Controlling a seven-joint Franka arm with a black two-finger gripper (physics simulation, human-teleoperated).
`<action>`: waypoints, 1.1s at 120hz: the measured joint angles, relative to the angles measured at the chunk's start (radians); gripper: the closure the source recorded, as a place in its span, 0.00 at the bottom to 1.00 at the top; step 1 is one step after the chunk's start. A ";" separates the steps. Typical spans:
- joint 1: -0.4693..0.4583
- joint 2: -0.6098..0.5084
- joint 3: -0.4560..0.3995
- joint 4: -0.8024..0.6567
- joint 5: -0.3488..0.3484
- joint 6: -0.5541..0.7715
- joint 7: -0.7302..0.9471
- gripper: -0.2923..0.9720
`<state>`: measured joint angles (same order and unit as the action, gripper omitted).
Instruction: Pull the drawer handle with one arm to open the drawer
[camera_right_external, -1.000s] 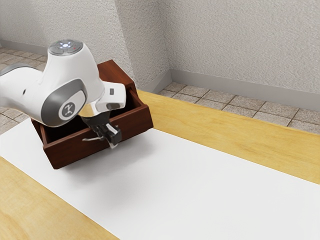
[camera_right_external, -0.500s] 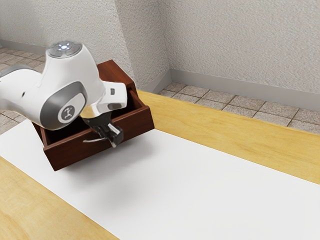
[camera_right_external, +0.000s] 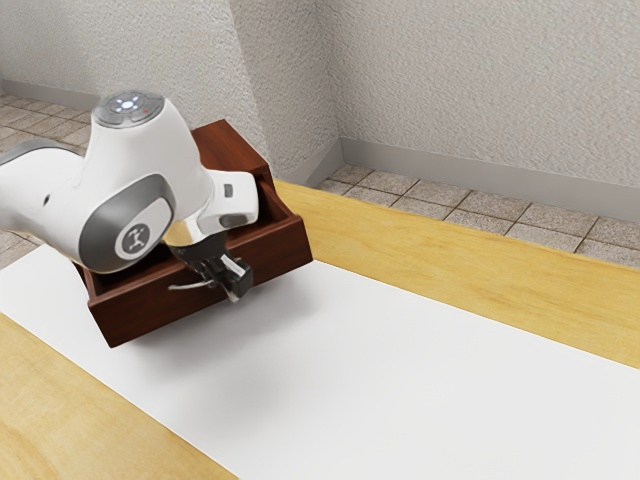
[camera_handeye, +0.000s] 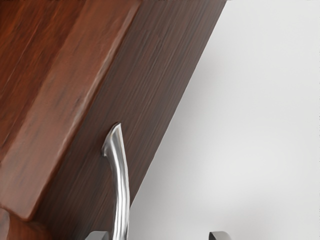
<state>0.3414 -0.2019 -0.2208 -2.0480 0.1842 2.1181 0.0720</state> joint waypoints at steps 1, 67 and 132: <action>0.000 0.000 0.000 0.000 0.000 0.000 -0.001 0.61; -0.005 -0.024 0.026 -0.006 -0.002 0.011 -0.019 0.64; -0.078 -0.041 0.033 0.295 -0.125 -0.158 -0.272 0.33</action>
<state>0.2635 -0.2425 -0.1877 -1.7529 0.0594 1.9603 -0.2005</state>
